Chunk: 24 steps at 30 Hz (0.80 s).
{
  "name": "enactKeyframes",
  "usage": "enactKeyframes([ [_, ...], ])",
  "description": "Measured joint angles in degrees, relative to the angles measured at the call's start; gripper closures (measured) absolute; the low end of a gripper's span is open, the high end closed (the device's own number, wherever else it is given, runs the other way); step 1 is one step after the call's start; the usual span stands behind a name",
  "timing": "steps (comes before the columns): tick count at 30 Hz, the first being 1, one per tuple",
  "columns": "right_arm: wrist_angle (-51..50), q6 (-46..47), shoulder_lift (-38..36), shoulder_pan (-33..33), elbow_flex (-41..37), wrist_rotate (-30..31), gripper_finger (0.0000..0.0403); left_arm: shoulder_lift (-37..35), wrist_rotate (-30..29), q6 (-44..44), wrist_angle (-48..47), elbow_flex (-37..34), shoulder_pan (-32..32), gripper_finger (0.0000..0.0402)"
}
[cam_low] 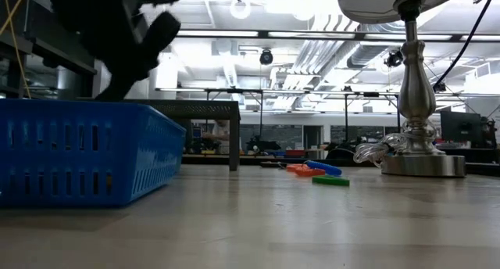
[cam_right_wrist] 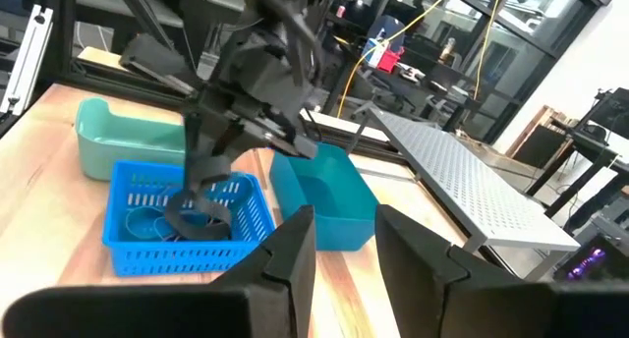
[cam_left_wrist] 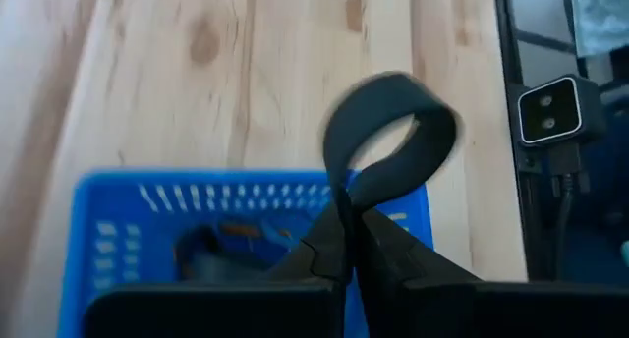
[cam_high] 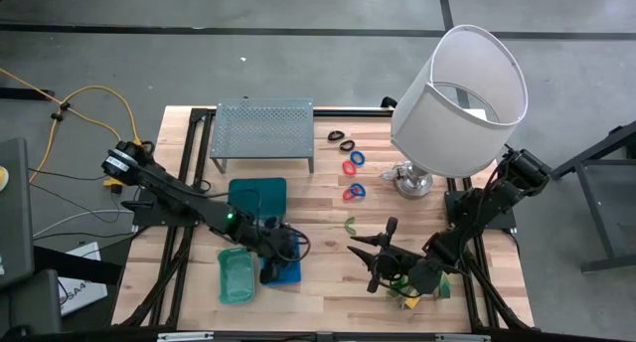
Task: Pick & Place Office Desk Supplies
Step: Put the black rubber band into the bottom blue bin
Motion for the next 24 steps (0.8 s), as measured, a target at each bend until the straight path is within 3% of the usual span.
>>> enactKeyframes([
  [8, -0.01, -0.02, 0.0, 0.0, 0.0, -0.01, 0.0306, -0.01, -0.11, -12.32, 0.38, -3.17, -1.91, 0.0399],
  [15, -0.01, -0.02, 0.0, 0.0, 0.0, -0.03, 0.0306, -0.01, 1.21, -17.99, 1.27, -4.97, -1.95, 0.0396],
  [24, -0.01, -0.03, 0.0, 0.0, 0.0, -0.07, 0.0306, -0.01, 1.66, -18.47, 1.3, -5.08, -1.95, 0.0336],
])
